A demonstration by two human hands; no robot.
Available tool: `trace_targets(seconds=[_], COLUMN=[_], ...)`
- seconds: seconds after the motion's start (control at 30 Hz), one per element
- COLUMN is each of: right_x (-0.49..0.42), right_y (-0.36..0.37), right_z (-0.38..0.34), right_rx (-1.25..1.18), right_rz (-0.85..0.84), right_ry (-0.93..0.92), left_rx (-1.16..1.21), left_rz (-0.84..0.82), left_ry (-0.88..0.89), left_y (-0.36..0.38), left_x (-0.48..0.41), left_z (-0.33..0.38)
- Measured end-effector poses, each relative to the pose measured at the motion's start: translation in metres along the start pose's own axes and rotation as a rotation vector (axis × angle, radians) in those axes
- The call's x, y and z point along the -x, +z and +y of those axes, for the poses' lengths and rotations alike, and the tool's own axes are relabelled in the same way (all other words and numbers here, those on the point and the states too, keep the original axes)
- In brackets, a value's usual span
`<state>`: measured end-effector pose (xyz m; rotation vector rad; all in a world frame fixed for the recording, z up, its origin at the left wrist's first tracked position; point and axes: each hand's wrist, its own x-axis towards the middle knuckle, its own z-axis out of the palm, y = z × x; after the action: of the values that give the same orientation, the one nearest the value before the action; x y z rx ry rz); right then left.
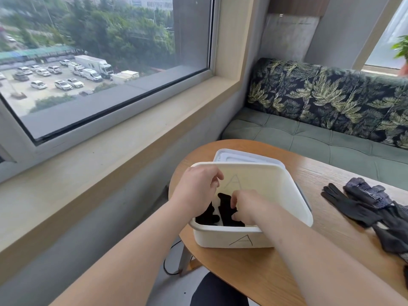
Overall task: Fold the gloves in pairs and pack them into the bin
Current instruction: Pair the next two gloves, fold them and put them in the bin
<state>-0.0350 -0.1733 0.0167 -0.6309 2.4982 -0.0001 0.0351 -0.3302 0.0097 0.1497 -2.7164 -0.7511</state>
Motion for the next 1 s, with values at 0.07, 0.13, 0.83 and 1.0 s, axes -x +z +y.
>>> trace_targets(seconds=[0.07,0.13,0.83,1.0], right_x=[0.002,0.001,-0.013,-0.003], right_y=[-0.001,0.001,0.011,0.008], right_z=[-0.002,-0.003,0.006,-0.003], right_rx=[0.039,0.018,-0.058,0.047], right_rz=[-0.007,-0.018,0.169,-0.04], right_ry=[-0.008,-0.025,-0.131,-0.118], left_rx=[-0.008,-0.016,-0.127,-0.13], left_rz=[0.002,0.004,-0.027,-0.08], left_ry=[-0.002,-0.002,0.008,0.001], left_y=[0.001,0.002,0.003,0.002], left_x=[0.0,0.0,0.0,-0.002], left_z=[0.0,-0.001,-0.001,0.0])
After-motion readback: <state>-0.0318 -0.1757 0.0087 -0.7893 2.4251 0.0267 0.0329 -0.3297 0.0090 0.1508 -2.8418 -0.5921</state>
